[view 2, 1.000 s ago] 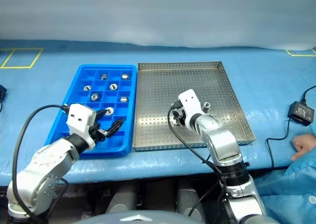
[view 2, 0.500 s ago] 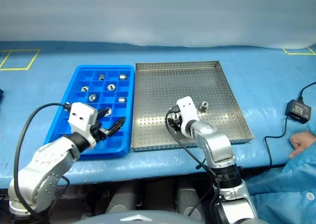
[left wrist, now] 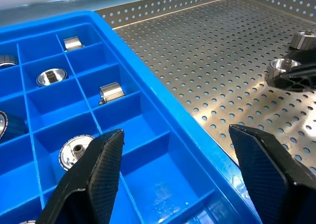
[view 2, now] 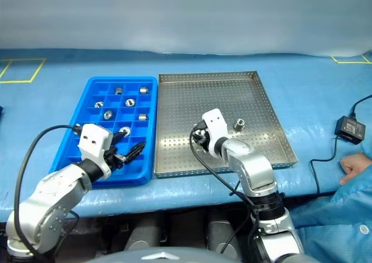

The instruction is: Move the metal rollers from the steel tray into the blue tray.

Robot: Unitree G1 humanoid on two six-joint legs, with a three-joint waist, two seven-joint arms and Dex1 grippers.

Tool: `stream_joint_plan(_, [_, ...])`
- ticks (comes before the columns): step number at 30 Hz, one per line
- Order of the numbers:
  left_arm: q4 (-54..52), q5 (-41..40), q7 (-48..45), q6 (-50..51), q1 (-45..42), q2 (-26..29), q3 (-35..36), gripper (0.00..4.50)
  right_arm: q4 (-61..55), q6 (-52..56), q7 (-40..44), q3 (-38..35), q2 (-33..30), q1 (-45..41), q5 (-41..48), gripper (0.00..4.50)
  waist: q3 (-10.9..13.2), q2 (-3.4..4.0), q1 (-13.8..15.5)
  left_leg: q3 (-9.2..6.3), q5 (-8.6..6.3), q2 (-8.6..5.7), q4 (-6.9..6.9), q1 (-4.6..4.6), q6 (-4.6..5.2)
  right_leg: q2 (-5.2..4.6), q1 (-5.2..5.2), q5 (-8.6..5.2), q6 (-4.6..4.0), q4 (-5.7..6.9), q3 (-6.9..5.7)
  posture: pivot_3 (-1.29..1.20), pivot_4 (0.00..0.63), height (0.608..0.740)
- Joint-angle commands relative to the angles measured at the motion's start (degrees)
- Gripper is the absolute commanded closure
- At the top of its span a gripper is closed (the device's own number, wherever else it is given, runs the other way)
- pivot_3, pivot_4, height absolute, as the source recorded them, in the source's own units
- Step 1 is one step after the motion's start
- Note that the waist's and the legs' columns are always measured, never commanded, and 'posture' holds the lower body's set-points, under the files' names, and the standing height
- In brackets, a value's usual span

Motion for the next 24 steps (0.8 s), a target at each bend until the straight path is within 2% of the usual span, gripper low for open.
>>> stream_joint_plan(1, [-8.4,-4.9,0.9,1.1,1.9,-1.1,7.8,0.77,-4.3,-0.5,7.6,1.2,3.3,-4.6,8.7,2.78,0.0,-0.03,0.0,-0.03,0.00,0.03,-0.01,0.00,0.00,0.03,-0.01,0.00,0.00,0.00,0.00,0.22,0.150,0.740])
stream_joint_plan(7, [-14.6,-5.3,3.9,4.5,7.6,0.7,15.1,0.77,2.2,-3.5,9.9,8.0,8.5,-9.9,9.1,2.78,0.0,-0.04,1.5,-0.21,0.00,0.01,-0.06,0.05,0.00,0.04,0.05,-0.04,-0.06,0.00,-0.07,0.28,0.150,0.740])
stream_joint_plan(13, [-15.1,-8.5,8.1,0.8,15.5,3.5,19.9,0.77,9.1,-7.4,10.6,16.4,11.4,-10.7,5.9,2.78,0.0,-0.03,3.4,-0.19,-0.01,0.02,-0.06,0.04,-0.02,-0.13,0.03,-0.04,-0.06,-0.07,-0.13,0.35,0.150,0.740])
stream_joint_plan(17, [-15.1,-10.7,10.5,-1.1,18.0,4.0,19.0,0.77,12.9,-8.9,11.6,19.2,12.0,-10.1,5.0,2.78,0.0,0.01,4.7,-0.28,-0.03,0.07,-0.10,0.00,-0.06,-0.20,-0.05,-0.04,-0.06,-0.20,-0.24,0.37,0.150,0.740])
stream_joint_plan(24, [-15.1,-11.2,12.9,0.0,17.2,3.9,16.1,0.77,15.1,-10.2,13.8,20.6,11.9,-9.3,4.6,2.78,0.0,0.00,5.9,-0.49,-0.25,0.06,-0.23,-0.05,-0.42,-0.23,-0.02,-0.03,-0.04,-0.64,-0.53,0.36,0.150,0.740])
